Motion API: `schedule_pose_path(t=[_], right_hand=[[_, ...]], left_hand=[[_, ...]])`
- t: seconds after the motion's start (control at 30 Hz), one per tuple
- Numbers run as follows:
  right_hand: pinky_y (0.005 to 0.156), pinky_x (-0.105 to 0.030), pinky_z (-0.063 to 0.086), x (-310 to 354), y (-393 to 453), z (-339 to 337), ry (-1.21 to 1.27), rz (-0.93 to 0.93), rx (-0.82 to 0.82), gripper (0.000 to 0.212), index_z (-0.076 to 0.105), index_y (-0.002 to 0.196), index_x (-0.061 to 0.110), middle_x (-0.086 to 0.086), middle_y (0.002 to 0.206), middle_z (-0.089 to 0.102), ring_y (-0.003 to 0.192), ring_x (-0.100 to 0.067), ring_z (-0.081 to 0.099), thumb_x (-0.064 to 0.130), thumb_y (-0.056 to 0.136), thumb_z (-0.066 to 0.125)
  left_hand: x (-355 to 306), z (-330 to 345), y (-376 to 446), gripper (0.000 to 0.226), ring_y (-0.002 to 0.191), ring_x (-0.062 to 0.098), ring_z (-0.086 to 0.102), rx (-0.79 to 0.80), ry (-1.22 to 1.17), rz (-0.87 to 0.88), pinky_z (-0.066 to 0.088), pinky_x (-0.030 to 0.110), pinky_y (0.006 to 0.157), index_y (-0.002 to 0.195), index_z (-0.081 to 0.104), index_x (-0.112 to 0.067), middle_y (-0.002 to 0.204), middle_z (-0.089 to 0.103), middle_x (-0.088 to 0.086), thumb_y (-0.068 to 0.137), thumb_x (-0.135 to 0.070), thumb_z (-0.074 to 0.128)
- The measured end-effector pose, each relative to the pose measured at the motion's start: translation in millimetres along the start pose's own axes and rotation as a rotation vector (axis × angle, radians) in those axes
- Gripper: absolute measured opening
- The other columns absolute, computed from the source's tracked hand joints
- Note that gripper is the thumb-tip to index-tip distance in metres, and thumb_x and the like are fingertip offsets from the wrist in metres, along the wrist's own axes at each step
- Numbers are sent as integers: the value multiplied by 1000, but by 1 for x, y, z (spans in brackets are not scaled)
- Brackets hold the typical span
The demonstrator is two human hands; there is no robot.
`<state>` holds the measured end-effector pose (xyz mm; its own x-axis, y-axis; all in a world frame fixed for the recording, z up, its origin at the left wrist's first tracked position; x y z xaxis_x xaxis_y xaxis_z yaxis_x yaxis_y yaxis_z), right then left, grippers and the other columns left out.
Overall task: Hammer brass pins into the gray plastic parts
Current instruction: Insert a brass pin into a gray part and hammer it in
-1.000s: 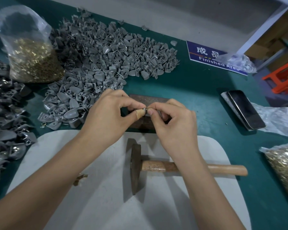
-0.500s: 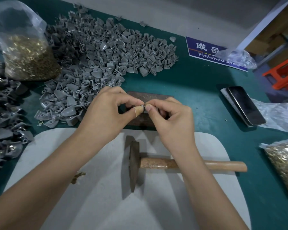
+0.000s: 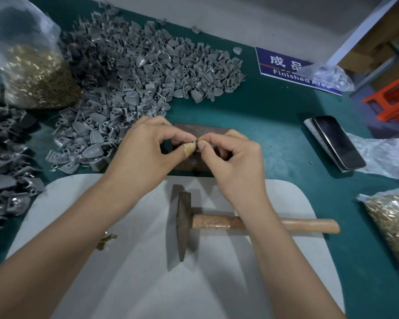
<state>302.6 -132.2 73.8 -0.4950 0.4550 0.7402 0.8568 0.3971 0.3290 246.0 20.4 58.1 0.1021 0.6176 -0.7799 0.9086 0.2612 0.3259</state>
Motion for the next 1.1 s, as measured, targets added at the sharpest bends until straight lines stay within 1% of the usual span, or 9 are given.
schedule_pose_path(t=[0.1, 0.23, 0.3, 0.37, 0.5, 0.63, 0.83, 1.0, 1.1], right_hand=[[77, -52, 47, -3, 0, 0, 24, 20, -13, 10, 82, 86, 27, 7, 67, 46, 71, -12, 47, 18, 88, 77], [76, -36, 47, -3, 0, -5, 39, 5, -45, 8, 80, 86, 25, 13, 77, 59, 77, -11, 55, 18, 84, 79], [80, -45, 50, -1, 0, -4, 5, -13, -38, 4, 77, 85, 25, 15, 79, 56, 79, -11, 56, 22, 84, 77], [77, -52, 48, 1, -1, -4, -40, -49, -37, 3, 75, 83, 25, 14, 75, 50, 75, -13, 54, 23, 85, 74], [69, -52, 46, 10, -3, -4, -93, -132, -50, 7, 75, 81, 23, 9, 71, 45, 69, -15, 50, 17, 85, 74], [67, -49, 45, 8, -2, -3, -31, -117, -54, 9, 76, 81, 20, 12, 68, 40, 67, -16, 48, 14, 87, 74], [70, -53, 45, 6, -3, -3, -5, -96, -40, 10, 77, 82, 22, 14, 66, 39, 68, -16, 48, 18, 89, 73], [74, -55, 44, 4, 2, -1, -45, -95, 9, 12, 78, 79, 24, 12, 62, 35, 70, -15, 47, 18, 89, 74], [80, -57, 44, 2, 2, 1, -33, -56, 23, 12, 78, 79, 26, 11, 62, 37, 73, -13, 46, 23, 89, 72]], left_hand=[[-5, -1, -1, 14, 92, 10, 51, 4, 74, 36, 41, 29, 76, 98, 75, -42, 86, 61, -16, 86, -47, 69], [-9, -3, -1, 14, 92, 12, 50, -20, 125, 68, 48, 39, 78, 98, 75, -38, 87, 60, -16, 88, -44, 69], [-9, -3, -1, 12, 93, 11, 51, -27, 130, 73, 48, 41, 78, 98, 75, -38, 87, 60, -17, 88, -43, 70], [-9, -2, -2, 9, 93, 11, 51, -29, 132, 76, 49, 41, 78, 97, 74, -37, 87, 60, -17, 88, -40, 72], [-12, -1, -2, 8, 92, 11, 51, -21, 126, 101, 49, 40, 77, 94, 72, -34, 87, 60, -17, 88, -39, 72], [-11, 1, -1, 9, 93, 13, 51, -14, 115, 96, 49, 41, 78, 93, 72, -34, 87, 59, -16, 87, -41, 69], [-10, 2, 0, 10, 93, 13, 51, -5, 104, 85, 48, 41, 77, 92, 72, -35, 88, 59, -17, 87, -42, 67], [-13, 3, 0, 10, 92, 8, 49, -8, 126, 115, 46, 33, 79, 96, 72, -30, 90, 60, -17, 90, -38, 69], [-14, 2, -1, 14, 93, 11, 51, -19, 114, 108, 47, 36, 79, 97, 73, -30, 90, 61, -16, 91, -40, 66]])
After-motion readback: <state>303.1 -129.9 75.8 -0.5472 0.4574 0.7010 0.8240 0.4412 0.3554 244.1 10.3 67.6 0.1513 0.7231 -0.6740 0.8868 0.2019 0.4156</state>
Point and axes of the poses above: each hand's wrist, its own y-axis towards the middle knuckle, its own z-axis out of the palm, x = y × z, the point moved 10 cm from there along y, towards the middle knuckle
